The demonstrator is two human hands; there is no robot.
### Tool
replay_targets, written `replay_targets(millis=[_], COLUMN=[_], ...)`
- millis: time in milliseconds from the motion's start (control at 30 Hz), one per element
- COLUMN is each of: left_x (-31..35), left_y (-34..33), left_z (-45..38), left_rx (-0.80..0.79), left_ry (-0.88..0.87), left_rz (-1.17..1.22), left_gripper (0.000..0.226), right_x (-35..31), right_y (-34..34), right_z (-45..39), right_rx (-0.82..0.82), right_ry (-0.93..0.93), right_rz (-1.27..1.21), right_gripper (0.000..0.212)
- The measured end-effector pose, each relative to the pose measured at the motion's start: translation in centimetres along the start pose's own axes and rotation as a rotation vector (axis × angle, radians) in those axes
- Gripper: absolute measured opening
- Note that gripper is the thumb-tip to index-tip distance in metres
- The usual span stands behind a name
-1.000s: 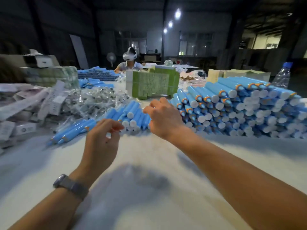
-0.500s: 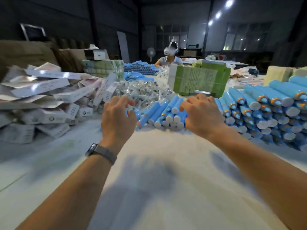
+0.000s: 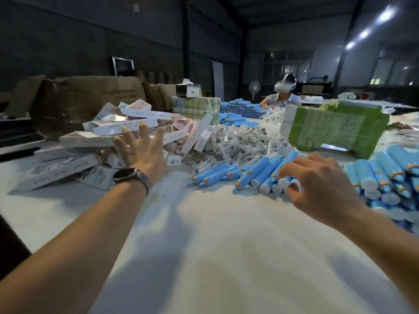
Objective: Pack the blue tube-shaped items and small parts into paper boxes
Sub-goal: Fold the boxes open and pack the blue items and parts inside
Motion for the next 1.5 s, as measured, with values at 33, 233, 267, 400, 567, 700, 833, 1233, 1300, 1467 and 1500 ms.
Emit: replay_targets(millis=[33,233,267,400,567,700,833,1233,1300,1467,1500], left_x=[-0.2,-0.1,0.0,0.4,1.5,3.6,5.3,13.5,14.6,18.4,19.0], left_y=[0.2,0.3,0.4,0.4,1.1,4.7,8.9,6.2,5.6,5.8,5.5], left_z=[-0.4,0.6,1.0,2.5,4.6,7.4,10.2,14.1,13.9,15.0,15.6], left_rx=[-0.046,-0.024,0.006,0.059,0.116,0.367,0.547,-0.075,-0.247,-0.485,-0.497], left_ry=[0.028,-0.095,-0.118,-0.263,-0.369,-0.539,-0.688,-0.351,-0.254,-0.199,-0.203], left_rz=[-0.017,0.002,0.031,0.119,0.202,0.33,0.538,1.721,1.729,1.775,1.788], left_gripper=[0.074,0.055,0.055,0.053,0.057,0.035,0.023,0.046,0.037,0.054,0.046], right_x=[-0.1,-0.6,-0.7,-0.9,-1.2,-1.2,-1.3,-1.1,-0.2,1.4,1.4], right_y=[0.0,0.1,0.2,0.6,0.9,1.1,1.5,-0.6,-0.6,1.5,2.0], right_z=[0.0,0.0,0.0,-0.1,-0.1,-0.1,-0.3,-0.4,-0.2,1.2,1.5], right_rx=[-0.003,-0.037,-0.04,-0.026,-0.056,-0.069,-0.011,-0.279,-0.192,-0.079,-0.058], right_ry=[0.002,0.014,0.016,0.009,-0.004,-0.026,-0.098,-0.93,-0.859,-0.439,-0.386], right_rz=[-0.005,-0.036,-0.042,-0.068,-0.094,-0.118,-0.277,-1.625,-1.393,-0.632,-0.499], right_gripper=[0.025,0.023,0.023,0.022,0.022,0.02,0.024,0.011,0.012,0.032,0.032])
Point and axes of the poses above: each hand's wrist, its own z-axis away from the middle knuckle, its own y-axis out of the back of the hand, x = y × z, the point moved 4 cm from there along -z, towards the middle knuckle, and after that the axes turned 7 degrees about z, right-handed, at the moved point
